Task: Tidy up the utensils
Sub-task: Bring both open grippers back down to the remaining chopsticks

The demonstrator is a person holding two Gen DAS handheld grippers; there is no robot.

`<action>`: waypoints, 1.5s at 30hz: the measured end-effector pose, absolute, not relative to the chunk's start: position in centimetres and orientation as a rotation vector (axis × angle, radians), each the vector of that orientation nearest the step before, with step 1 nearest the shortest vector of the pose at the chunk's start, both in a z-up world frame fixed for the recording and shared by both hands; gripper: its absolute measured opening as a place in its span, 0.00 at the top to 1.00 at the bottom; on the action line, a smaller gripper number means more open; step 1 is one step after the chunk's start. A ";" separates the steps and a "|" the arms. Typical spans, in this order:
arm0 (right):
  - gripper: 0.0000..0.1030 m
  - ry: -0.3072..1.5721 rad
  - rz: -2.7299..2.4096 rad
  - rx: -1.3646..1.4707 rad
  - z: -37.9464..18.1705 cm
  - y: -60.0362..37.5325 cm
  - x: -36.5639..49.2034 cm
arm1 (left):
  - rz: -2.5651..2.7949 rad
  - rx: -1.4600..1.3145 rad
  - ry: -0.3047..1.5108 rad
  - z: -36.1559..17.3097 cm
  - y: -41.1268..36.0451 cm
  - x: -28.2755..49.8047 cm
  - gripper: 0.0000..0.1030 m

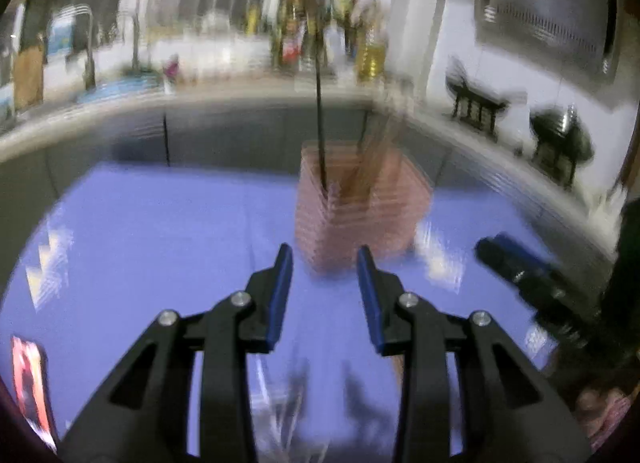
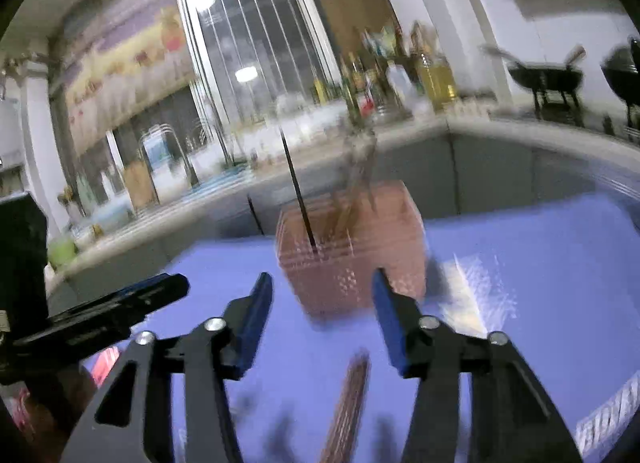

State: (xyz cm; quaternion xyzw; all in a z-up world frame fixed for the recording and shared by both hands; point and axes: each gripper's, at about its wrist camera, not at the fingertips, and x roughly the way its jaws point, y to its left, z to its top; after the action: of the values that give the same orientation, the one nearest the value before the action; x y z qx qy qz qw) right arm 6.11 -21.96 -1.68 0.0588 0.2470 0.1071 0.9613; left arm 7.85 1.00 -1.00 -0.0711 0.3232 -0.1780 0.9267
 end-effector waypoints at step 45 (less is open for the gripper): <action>0.85 0.820 0.126 0.097 -11.4 -24.6 1.4 | -0.452 0.058 0.970 -10.1 -9.6 4.9 0.68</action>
State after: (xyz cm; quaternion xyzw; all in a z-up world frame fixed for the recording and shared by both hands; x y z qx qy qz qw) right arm 1.42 -24.62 -11.35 0.0471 0.3981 0.0610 0.9141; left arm 4.88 -9.65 -10.08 0.0276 0.4620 -0.2152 0.8599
